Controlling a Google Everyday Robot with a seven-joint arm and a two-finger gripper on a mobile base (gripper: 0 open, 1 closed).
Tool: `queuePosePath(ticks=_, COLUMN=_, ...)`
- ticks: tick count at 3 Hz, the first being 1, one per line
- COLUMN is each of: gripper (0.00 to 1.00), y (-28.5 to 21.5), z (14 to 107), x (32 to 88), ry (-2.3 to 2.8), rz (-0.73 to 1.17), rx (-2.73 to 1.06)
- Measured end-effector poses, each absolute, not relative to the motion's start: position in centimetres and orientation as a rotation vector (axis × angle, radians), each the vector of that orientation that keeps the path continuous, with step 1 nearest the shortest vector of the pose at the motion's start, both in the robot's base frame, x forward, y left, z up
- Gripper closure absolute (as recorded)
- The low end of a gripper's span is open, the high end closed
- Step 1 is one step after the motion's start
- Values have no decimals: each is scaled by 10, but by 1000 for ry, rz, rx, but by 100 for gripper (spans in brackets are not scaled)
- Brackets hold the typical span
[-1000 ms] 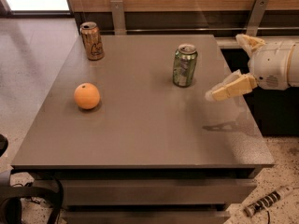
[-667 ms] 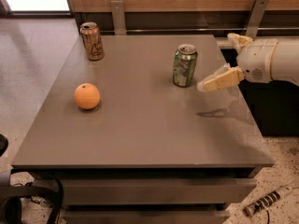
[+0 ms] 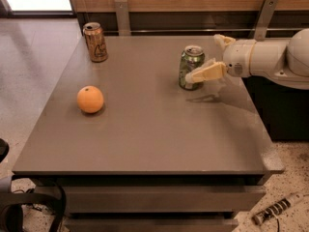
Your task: Pick green can
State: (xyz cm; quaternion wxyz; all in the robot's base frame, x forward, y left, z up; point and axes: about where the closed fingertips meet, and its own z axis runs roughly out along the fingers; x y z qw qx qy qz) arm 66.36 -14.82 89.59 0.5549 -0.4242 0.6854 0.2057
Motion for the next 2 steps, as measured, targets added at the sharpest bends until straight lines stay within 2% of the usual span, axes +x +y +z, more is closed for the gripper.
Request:
queuePosePath(ticks=1, gripper=0, y=-135, z=880, x=675, ry=1617, rz=565, rx=-948)
queuePosePath(ticks=2, gripper=6, y=-129, z=875, x=678, ry=1616, rz=593, rx=-932)
